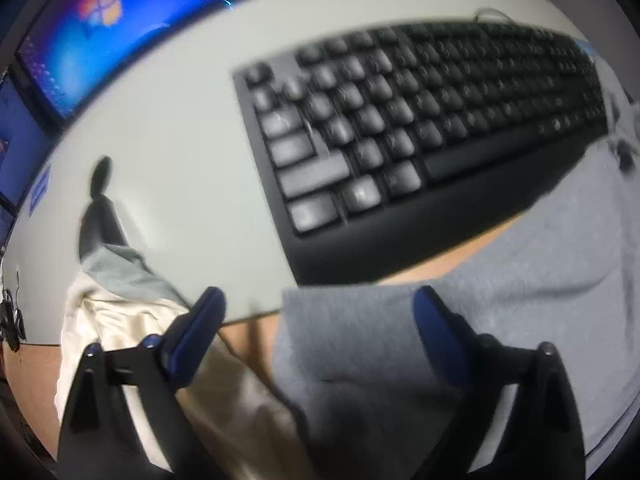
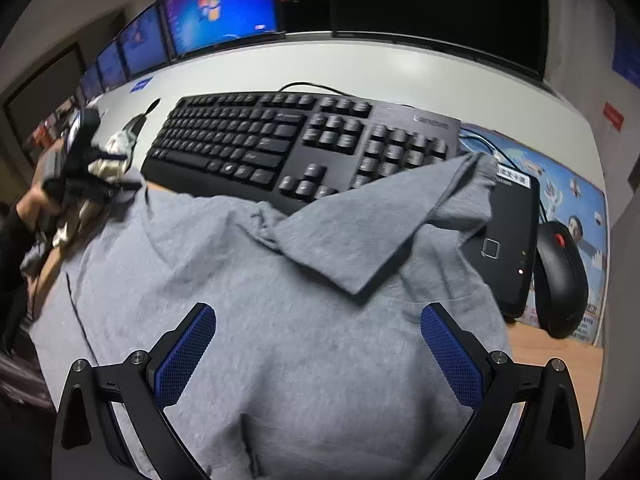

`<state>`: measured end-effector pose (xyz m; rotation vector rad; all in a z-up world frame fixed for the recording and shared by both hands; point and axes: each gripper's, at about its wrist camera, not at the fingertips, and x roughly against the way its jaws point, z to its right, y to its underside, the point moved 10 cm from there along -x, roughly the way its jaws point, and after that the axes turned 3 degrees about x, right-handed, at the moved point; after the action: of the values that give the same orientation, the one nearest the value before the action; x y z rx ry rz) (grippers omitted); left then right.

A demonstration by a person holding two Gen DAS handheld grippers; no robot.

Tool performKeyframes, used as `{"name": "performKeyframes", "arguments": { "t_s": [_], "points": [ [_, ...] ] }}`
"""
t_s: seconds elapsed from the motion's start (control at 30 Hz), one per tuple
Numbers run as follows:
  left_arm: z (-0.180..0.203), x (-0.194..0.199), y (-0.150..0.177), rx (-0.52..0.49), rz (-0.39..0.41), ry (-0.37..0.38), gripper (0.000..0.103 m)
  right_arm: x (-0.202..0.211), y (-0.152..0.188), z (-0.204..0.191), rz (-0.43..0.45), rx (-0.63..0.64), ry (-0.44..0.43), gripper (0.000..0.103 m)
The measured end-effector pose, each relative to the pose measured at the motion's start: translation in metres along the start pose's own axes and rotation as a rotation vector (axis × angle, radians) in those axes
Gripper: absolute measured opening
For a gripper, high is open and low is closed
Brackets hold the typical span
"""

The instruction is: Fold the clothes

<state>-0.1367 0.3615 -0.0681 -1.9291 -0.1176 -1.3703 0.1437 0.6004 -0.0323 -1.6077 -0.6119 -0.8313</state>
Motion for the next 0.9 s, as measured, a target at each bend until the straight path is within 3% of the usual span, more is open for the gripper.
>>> {"name": "performKeyframes", "arguments": {
  "t_s": [0.03,0.13,0.2,0.27,0.4,0.53,0.63,0.73,0.9],
  "points": [
    [0.002,0.001,0.002,0.012,0.002,0.040,0.069,0.001,-0.002,0.005,0.006,-0.023,-0.007,0.103],
    [0.003,0.005,0.008,0.054,0.017,0.148,0.050,-0.001,-0.007,0.018,0.005,-0.072,-0.020,0.103],
    [-0.001,0.008,0.010,0.080,0.030,0.170,0.042,-0.006,-0.011,0.021,-0.005,-0.095,-0.036,0.103],
    [0.001,0.012,0.012,0.066,0.038,0.187,0.025,-0.015,-0.015,0.017,-0.020,-0.123,-0.085,0.103],
    [0.008,0.021,0.014,0.014,0.075,0.134,0.022,-0.024,-0.023,-0.003,-0.031,-0.114,-0.138,0.103],
    [0.007,0.022,0.014,0.019,0.110,0.114,0.022,-0.044,-0.018,0.009,-0.116,-0.107,0.012,0.103],
    [0.004,0.022,0.015,0.071,0.150,0.177,0.022,-0.056,-0.015,0.021,-0.144,-0.199,-0.022,0.103],
    [0.000,0.023,0.018,0.078,0.154,0.200,0.025,-0.063,-0.014,0.021,-0.157,-0.293,-0.126,0.103],
    [0.009,0.016,0.019,0.078,0.171,0.192,0.025,-0.063,-0.019,0.029,-0.110,-0.389,-0.120,0.103]
  ]
}}
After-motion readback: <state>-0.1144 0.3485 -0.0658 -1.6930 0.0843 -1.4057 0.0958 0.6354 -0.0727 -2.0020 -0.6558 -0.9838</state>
